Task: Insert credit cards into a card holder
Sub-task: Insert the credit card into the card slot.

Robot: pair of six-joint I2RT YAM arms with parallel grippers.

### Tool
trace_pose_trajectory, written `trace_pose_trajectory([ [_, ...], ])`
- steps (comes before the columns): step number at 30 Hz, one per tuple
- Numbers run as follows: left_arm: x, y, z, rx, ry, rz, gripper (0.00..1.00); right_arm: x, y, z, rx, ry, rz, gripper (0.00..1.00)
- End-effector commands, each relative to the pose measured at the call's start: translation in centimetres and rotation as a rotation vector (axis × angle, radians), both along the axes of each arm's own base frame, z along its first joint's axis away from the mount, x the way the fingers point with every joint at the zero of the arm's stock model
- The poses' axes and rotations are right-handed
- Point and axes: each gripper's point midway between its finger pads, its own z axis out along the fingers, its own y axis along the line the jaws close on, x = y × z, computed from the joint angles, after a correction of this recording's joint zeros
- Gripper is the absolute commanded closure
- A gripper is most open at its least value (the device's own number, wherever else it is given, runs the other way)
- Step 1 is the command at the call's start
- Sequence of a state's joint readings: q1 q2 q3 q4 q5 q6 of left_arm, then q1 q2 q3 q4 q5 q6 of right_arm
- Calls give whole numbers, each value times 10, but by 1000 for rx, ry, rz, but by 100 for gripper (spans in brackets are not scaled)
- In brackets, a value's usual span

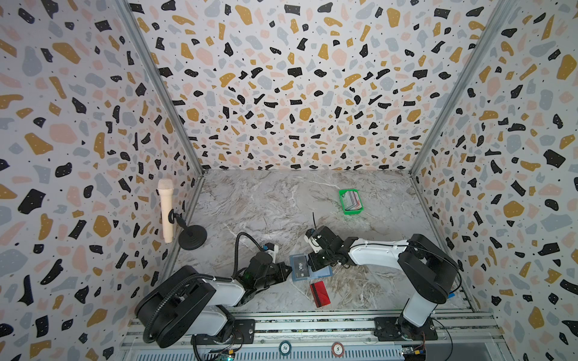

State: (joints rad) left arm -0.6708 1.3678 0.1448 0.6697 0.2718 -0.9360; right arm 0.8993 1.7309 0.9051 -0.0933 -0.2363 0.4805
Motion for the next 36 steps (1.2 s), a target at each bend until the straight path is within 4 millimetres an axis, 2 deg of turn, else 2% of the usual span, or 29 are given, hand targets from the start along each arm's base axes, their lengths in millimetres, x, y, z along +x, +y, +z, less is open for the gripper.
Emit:
trace_pose_trajectory([
  [1, 0, -6, 2, -18, -3, -18, 100, -18, 5, -5, -39, 29, 48, 100],
  [10, 1, -1, 2, -2, -6, -2, 100, -15, 2, 4, -49, -9, 34, 100],
  [15, 4, 1, 7, 4, -20, 10, 100, -9, -2, 28, -15, -68, 13, 100],
  [23, 7, 9, 14, 9, -33, 33, 100, -10, -17, 67, 53, -122, -3, 66],
  [25, 7, 12, 17, 11, -39, 38, 97, -15, -21, 73, 61, -123, 8, 59],
  [29, 4, 19, 31, 10, -64, 43, 85, -36, -37, 65, 36, -66, 45, 50],
  [33, -1, 21, 55, 7, -132, 10, 78, -57, -53, 46, 0, -8, 66, 56],
  [36, -8, 5, 69, -36, -153, -51, 78, -68, -59, 41, 4, 7, 79, 57],
])
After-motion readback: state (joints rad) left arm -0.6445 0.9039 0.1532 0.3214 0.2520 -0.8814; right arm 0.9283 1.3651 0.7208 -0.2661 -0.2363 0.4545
